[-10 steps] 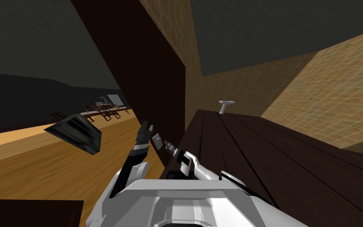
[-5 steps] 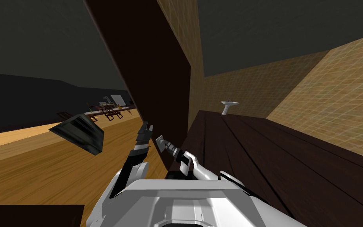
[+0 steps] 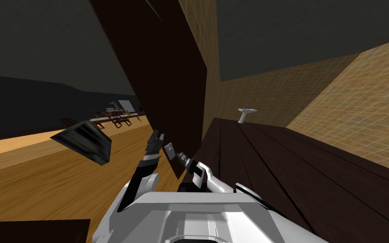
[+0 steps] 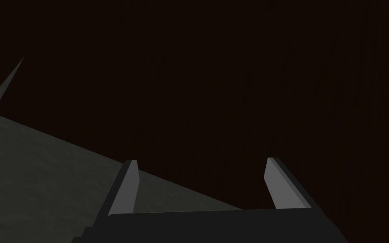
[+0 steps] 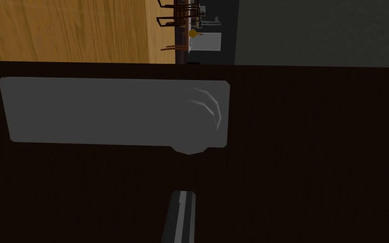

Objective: Push the door open

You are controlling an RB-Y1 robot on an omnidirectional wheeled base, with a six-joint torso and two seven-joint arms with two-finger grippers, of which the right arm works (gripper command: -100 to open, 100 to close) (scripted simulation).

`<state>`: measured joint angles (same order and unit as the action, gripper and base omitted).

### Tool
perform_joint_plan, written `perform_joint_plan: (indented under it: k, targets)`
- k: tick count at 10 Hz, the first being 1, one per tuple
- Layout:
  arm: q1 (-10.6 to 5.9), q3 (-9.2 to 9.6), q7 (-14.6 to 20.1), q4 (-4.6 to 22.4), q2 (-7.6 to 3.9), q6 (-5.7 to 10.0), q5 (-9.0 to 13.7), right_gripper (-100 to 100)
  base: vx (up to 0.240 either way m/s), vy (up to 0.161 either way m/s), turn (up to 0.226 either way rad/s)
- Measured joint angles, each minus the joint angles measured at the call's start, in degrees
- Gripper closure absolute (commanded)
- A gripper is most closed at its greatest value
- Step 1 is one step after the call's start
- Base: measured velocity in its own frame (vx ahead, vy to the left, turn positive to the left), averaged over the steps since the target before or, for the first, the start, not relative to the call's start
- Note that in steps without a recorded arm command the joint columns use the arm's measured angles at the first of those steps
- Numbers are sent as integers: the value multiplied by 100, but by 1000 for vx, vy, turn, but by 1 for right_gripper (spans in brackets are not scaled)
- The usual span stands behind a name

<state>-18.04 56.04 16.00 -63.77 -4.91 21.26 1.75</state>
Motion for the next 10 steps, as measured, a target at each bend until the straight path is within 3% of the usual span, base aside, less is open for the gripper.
perform_joint_plan:
  k: [2,3,5,7,10]
  targets:
    - [1,0,0,0,-1,0,0,100,-3,-4,0]
    - [1,0,0,0,-1,0,0,-100,-95,47,-98]
    - [15,-222,-98,165,67,17,-12,-100,-176,73,-97]
    - [37,-445,-177,147,104,-61,-14,-100,-116,44,-59]
    - [28,-499,-203,196,96,-72,-21,-100,77,152,34]
